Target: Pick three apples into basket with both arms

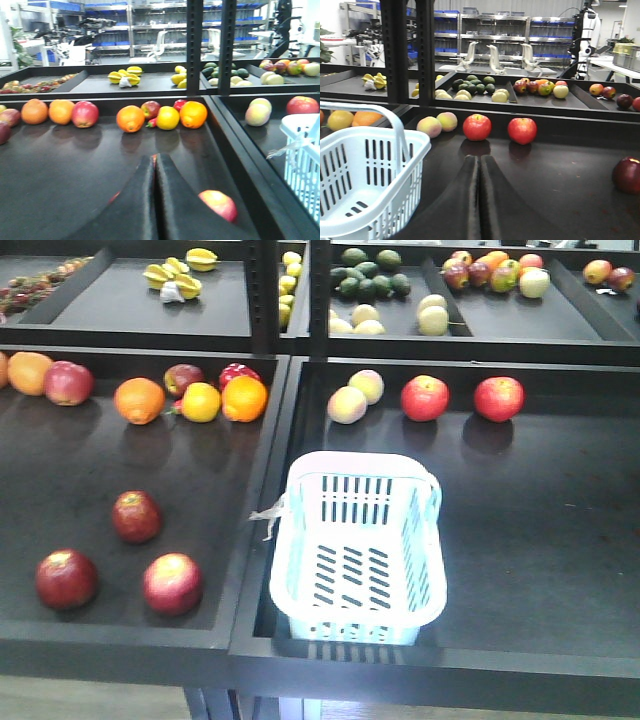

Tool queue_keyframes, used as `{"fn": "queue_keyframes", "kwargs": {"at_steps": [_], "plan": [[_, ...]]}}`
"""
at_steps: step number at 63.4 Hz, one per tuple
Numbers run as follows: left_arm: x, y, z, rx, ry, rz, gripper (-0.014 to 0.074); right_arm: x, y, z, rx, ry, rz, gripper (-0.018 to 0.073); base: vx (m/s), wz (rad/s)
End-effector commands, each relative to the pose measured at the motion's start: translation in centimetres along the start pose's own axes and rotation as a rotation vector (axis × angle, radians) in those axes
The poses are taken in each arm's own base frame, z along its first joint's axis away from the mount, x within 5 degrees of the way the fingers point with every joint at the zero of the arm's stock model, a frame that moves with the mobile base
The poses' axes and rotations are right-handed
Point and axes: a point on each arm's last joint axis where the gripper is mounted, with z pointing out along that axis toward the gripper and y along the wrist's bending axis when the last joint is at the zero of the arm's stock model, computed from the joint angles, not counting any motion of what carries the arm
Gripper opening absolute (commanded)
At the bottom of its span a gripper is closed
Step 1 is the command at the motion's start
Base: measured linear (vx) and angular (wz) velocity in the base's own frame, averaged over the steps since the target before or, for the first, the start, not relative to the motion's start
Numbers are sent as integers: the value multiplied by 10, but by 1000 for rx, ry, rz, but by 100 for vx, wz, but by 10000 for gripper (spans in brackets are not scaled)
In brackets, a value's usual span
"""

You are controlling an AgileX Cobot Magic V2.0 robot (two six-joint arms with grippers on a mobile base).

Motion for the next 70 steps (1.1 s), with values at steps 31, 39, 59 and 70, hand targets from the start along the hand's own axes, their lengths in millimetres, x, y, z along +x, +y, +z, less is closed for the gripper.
{"fn": "queue_keyframes", "kwargs": {"at_steps": [31, 39, 59, 70], "plan": [[0, 0, 0, 2, -53, -12, -6, -2, 0, 0, 7, -59, -11, -9, 4, -12], [0, 0, 0, 2, -53, -12, -6, -2, 0, 0, 7, -58, -11, -9, 2, -2], [0, 0, 0, 2, -53, -12, -6, -2, 0, 0, 7, -58, -11, -9, 3, -3], [0, 0, 0, 2, -53, -12, -6, -2, 0, 0, 7, -58, -11, -9, 4, -5]]}}
